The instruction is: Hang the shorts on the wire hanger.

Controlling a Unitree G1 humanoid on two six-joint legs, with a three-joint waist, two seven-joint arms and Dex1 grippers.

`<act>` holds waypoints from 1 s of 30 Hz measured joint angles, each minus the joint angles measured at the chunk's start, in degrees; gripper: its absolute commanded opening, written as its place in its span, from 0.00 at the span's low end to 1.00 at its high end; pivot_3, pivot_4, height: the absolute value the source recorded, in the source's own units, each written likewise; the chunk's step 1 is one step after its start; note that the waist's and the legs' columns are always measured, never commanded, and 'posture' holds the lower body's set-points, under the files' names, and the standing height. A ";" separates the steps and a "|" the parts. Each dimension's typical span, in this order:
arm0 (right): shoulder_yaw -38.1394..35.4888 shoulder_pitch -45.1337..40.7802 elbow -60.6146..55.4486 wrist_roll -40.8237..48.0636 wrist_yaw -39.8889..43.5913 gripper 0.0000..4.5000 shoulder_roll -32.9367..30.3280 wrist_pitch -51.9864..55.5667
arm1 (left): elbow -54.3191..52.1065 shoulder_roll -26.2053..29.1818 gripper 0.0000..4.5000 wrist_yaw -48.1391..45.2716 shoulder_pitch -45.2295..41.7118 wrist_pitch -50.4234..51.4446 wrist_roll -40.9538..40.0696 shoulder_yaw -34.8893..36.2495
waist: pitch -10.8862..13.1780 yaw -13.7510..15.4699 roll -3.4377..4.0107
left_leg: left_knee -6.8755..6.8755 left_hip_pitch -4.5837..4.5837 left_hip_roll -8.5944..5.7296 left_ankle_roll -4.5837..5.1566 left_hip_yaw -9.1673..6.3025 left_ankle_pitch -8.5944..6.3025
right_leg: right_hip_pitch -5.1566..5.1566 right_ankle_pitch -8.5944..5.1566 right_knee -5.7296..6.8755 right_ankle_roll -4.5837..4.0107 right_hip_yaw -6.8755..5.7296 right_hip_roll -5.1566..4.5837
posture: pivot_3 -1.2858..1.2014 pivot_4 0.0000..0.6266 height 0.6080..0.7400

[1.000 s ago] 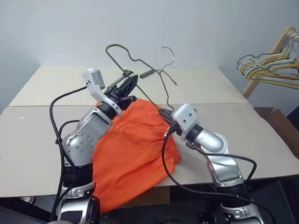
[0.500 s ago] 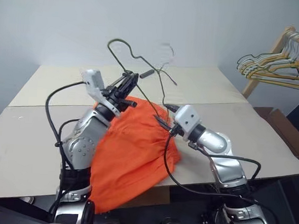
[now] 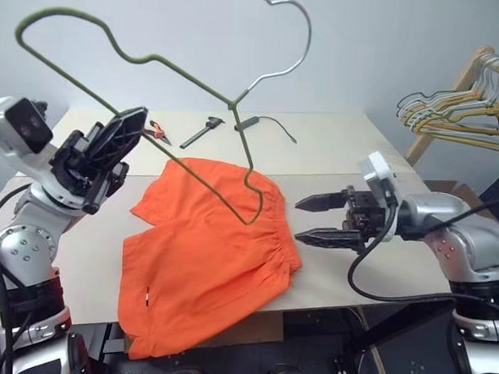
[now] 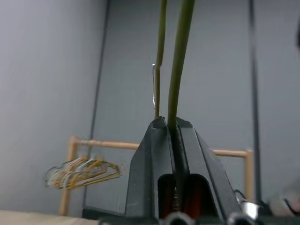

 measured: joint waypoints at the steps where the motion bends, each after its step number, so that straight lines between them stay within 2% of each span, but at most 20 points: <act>1: 0.70 -1.37 0.61 0.70 0.58 1.00 0.64 1.31 | 0.36 -0.07 0.00 -0.70 -0.01 0.02 0.05 -0.57 | 0.00 0.03 0.00 | 0.00 0.00 0.00 0.00 -0.01 0.00 | -0.01 0.00 0.00 0.00 0.00 0.00 | 0.53 0.00 1.00; 7: 2.44 -5.44 0.77 1.10 -1.70 1.00 5.70 6.27 | 0.47 -1.96 0.00 -2.15 -0.24 -0.88 1.71 -3.46 | 0.00 0.09 -0.01 | -0.01 -0.17 -0.01 0.00 -0.01 0.00 | -0.12 0.02 -0.09 0.01 0.00 -0.01 | 0.53 0.00 1.00; 22: 2.57 -3.82 -3.97 3.44 -9.19 1.00 11.68 9.48 | 0.73 -3.42 0.00 -1.93 -1.78 -3.05 4.66 -4.34 | 0.00 0.03 0.00 | -0.01 -0.21 0.00 0.00 -0.01 -0.01 | -0.12 0.05 -0.20 0.05 -0.02 -0.01 | 0.53 0.00 1.00; 25: 2.57 -3.80 -3.97 4.00 -9.58 0.88 11.84 9.49 | 1.12 -3.42 0.00 -1.94 -1.89 -3.11 4.91 -4.35 | 0.00 0.03 0.00 | -0.01 -0.22 0.00 0.00 -0.01 -0.01 | -0.11 0.06 -0.22 0.05 -0.02 -0.02 | 0.52 0.00 1.00; 30: 2.61 -3.29 -4.11 4.38 -10.34 0.52 11.90 9.48 | 1.59 -3.54 0.00 -1.72 -1.89 -3.43 5.96 -4.38 | 0.00 0.03 0.00 | -0.01 -0.22 0.00 0.01 -0.01 -0.01 | -0.11 0.06 -0.23 0.06 -0.02 -0.02 | 0.52 0.00 1.00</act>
